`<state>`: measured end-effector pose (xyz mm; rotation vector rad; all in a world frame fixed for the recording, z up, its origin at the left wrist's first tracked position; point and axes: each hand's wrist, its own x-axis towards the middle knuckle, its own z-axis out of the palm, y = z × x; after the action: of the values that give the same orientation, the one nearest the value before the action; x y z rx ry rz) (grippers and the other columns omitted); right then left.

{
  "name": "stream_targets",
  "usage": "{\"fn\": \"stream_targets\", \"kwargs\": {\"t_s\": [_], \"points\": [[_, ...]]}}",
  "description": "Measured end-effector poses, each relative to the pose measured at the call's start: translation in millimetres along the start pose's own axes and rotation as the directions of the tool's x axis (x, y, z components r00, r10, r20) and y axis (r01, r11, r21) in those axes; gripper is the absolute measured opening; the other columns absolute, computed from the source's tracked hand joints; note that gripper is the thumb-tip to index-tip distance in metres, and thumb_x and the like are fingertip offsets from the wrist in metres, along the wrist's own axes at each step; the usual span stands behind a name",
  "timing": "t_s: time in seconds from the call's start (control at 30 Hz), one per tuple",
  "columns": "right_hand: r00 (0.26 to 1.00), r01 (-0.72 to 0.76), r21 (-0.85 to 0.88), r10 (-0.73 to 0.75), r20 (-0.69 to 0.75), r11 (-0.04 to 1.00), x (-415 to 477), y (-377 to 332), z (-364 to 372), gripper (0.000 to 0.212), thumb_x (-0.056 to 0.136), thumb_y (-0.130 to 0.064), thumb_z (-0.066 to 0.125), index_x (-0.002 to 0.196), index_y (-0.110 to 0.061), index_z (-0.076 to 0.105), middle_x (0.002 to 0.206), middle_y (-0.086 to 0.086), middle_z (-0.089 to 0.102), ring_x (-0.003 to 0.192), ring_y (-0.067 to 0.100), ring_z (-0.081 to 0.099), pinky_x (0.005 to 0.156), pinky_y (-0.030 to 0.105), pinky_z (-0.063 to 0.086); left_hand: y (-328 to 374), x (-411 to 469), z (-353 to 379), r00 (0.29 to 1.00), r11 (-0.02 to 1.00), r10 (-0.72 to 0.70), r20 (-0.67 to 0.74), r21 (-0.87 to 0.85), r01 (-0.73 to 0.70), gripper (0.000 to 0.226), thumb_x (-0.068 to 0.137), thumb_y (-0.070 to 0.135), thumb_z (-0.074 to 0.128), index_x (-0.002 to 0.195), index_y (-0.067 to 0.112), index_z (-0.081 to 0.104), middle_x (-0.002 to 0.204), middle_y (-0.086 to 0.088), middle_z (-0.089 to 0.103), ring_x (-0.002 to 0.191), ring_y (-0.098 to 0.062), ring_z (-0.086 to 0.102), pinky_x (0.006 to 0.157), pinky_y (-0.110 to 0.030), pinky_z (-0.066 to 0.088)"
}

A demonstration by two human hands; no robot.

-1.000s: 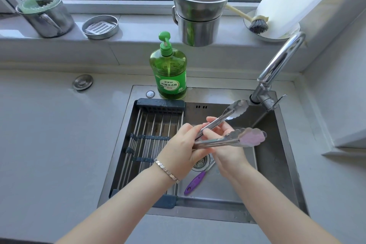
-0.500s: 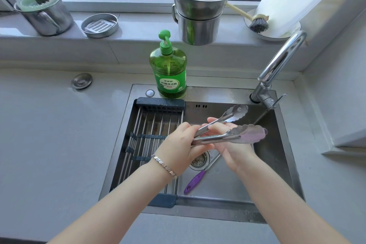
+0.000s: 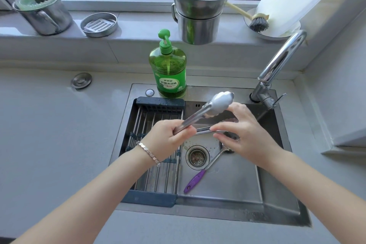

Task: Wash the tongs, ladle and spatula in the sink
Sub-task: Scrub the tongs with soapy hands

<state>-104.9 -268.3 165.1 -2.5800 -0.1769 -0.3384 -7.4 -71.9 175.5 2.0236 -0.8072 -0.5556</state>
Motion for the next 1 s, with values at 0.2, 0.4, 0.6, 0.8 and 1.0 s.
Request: {"fn": "stream_targets", "kwargs": {"t_s": [0.2,0.4,0.6,0.8,1.0], "points": [[0.982,0.102,0.12,-0.119,0.147,0.988,9,-3,-6,0.026,0.082,-0.036,0.057,0.089,-0.022,0.077,0.12,-0.008,0.04,0.114,0.007,0.035,0.1,0.02,0.027,-4,2,-1,0.994,0.998,-0.067,0.081,-0.016,0.068,0.057,0.085,0.039,0.049,0.087,-0.016,0.064,0.055,0.002,0.051,0.041,0.002,0.044,0.044,-0.006,0.034],[0.9,0.142,0.107,-0.173,0.4,0.984,16,-18,-8,0.031,0.083,-0.024,0.065,0.113,-0.03,0.068,0.135,0.004,0.05,0.117,0.005,0.034,0.1,0.025,0.03,4,2,3,0.98,0.996,-0.078,0.184,-0.017,0.082,0.078,0.065,0.064,0.038,0.079,-0.007,0.067,0.058,0.0,0.057,0.055,-0.013,0.053,0.057,-0.026,0.047],[0.861,0.099,0.13,-0.15,0.486,0.987,17,-26,-7,0.044,0.083,-0.012,0.062,0.124,-0.03,0.06,0.142,-0.001,0.04,0.128,0.016,0.034,0.106,0.022,0.027,5,4,5,0.974,0.996,-0.084,0.21,0.003,0.085,0.076,0.066,0.064,0.035,0.073,-0.006,0.065,0.058,-0.003,0.058,0.055,-0.016,0.053,0.057,-0.028,0.046],[0.899,0.056,0.207,-0.139,0.415,0.977,18,-30,-4,0.027,0.082,-0.013,0.063,0.108,-0.018,0.071,0.128,0.01,0.052,0.113,0.009,0.046,0.099,0.017,0.034,3,5,9,0.968,0.991,-0.117,0.22,-0.037,0.128,0.074,0.066,0.065,0.037,0.071,-0.004,0.064,0.065,-0.012,0.06,0.061,-0.02,0.056,0.068,-0.046,0.054],[0.916,-0.063,0.273,-0.053,0.398,0.96,15,-41,-1,0.03,0.085,-0.004,0.059,0.111,-0.013,0.07,0.128,0.003,0.051,0.114,0.005,0.046,0.097,0.004,0.03,3,4,4,0.965,0.988,-0.143,0.219,-0.018,0.15,0.064,0.065,0.066,0.038,0.064,0.008,0.063,0.051,0.009,0.054,0.056,-0.016,0.053,0.057,-0.028,0.047]]}}
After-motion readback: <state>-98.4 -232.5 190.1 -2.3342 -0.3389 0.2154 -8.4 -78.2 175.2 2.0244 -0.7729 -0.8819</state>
